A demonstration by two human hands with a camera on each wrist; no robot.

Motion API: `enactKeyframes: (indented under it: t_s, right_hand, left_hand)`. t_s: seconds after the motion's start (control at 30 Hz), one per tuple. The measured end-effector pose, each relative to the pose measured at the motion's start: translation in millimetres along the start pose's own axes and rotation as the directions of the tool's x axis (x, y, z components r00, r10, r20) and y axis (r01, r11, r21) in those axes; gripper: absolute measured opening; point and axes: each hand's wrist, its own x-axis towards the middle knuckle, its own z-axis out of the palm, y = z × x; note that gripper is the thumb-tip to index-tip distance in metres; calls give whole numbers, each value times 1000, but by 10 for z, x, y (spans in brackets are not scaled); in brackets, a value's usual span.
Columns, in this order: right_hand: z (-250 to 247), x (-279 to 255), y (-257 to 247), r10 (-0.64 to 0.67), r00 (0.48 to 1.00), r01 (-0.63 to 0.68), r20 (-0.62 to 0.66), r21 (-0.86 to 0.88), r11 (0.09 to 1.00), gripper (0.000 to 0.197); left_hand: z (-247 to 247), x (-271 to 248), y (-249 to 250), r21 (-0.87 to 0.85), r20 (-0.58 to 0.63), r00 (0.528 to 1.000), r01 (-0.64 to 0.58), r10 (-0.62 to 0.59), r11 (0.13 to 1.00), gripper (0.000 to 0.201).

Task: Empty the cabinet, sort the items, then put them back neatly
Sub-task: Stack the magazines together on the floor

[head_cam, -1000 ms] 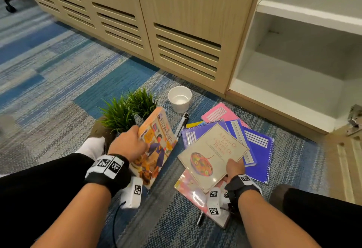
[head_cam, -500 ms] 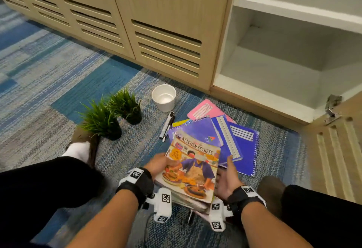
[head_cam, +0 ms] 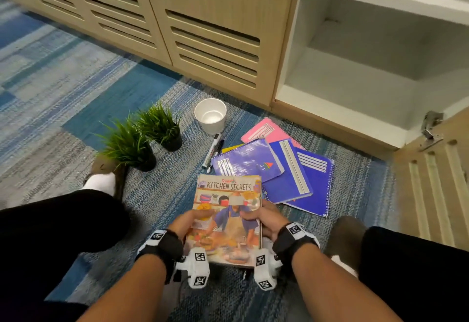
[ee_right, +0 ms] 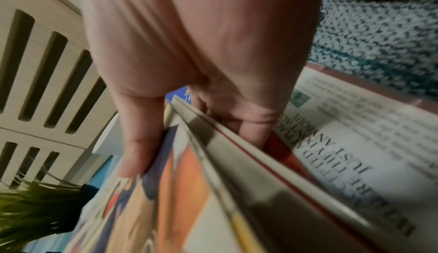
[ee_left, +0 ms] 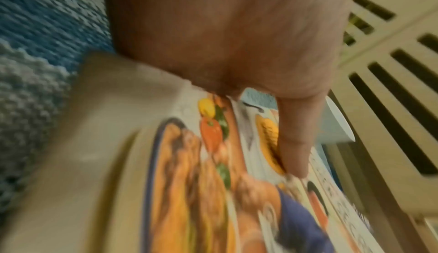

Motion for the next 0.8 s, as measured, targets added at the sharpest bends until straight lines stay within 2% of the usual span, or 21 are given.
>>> enactKeyframes:
  t_s: [0.07, 0.13, 0.17, 0.23, 0.27, 0.3, 0.37, 0.43, 0.47, 0.5, 0.6, 0.67, 0.73, 0.8]
  right_hand:
    - [131, -2, -38, -19, 996, 20, 90, -13, 1000, 49]
    - [293, 8, -157, -58, 992, 72, 116, -123, 990, 37]
    - [372, 9, -255, -69, 991, 92, 116, -211, 973, 27]
    - [431, 37, -442, -77, 994, 99, 73, -379, 920, 34]
    - [416, 62, -522, -82, 996, 94, 46, -435, 895, 36]
    - [373, 66, -592, -99, 995, 98, 23, -499, 861, 32]
    - [219, 65, -642, -123, 992, 89, -1, -684, 724, 21]
    - [65, -25, -579, -54, 998, 5, -21, -895, 447, 10]
    - [-9, -62, -488, -15, 999, -37, -43, -955, 293, 18]
    - [-60, -81, -362, 15, 996, -90, -89, -969, 230, 33]
    - [-110, -176, -98, -34, 980, -180, -197, -943, 281, 63]
    - [-137, -154, -62, -36, 967, -234, -252, -935, 268, 72]
    - [-120, -147, -152, 43, 968, -249, -247, -925, 286, 71]
    - [-67, -163, -347, 116, 979, -191, -168, -955, 226, 58]
  left_hand:
    - [-173, -57, 28, -61, 0, 1000, -25, 25, 998, 28]
    - [-343, -99, 43, -99, -57, 997, -54, 49, 994, 24]
    - [-414, -102, 39, -126, -89, 994, -69, 58, 990, 26]
    - [-527, -99, 22, -181, -123, 990, -93, 71, 979, 33]
    - [-581, -107, 9, -201, -163, 983, -120, 88, 972, 30]
    - [-678, -77, -27, -206, -219, 970, -149, 103, 967, 30]
    - [-859, -2, -123, -150, -333, 934, -191, 132, 970, 51]
    - [-1279, 429, -430, -171, -424, 902, -172, 86, 970, 58]
    - [-1374, 498, -515, -172, -449, 892, -129, 39, 977, 57]
    - [-1477, 611, -598, -166, -452, 892, -92, 7, 982, 55]
    - [-1418, 560, -543, -110, -504, 863, -112, 42, 988, 54]
    - [-1179, 320, -403, -149, -494, 868, -140, 49, 979, 38]
    - [-1093, 263, -365, -143, -515, 856, -139, 46, 980, 19]
    - [-1028, 220, -327, -139, -520, 853, -142, 50, 980, 13]
